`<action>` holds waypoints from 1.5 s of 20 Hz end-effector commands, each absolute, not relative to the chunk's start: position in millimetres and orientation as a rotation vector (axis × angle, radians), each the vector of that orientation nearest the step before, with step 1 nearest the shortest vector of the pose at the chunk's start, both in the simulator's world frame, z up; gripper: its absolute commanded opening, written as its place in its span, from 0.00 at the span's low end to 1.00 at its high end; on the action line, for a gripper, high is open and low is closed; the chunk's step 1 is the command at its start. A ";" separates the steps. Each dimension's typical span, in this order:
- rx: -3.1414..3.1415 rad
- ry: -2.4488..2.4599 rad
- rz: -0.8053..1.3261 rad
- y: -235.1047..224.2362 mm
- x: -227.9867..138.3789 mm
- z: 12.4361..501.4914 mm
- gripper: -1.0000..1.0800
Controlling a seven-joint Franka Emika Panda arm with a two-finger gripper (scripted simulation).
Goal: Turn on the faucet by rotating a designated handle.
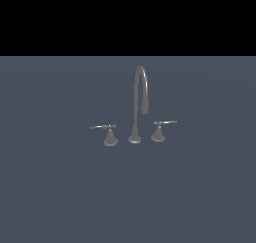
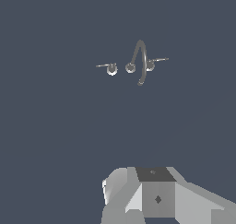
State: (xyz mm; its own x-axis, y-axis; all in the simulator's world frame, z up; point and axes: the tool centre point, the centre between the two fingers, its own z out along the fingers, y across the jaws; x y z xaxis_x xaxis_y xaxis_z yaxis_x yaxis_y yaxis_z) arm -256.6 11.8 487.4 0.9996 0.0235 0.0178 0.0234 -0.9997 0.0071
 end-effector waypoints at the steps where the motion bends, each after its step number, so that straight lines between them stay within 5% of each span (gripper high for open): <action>1: 3.134 0.037 0.028 11.8 -256.6 487.4 0.00; 14: 3.133 -0.111 0.026 27.6 -247.9 460.2 0.00; 30: 3.075 -0.627 0.019 76.8 -205.1 364.0 0.00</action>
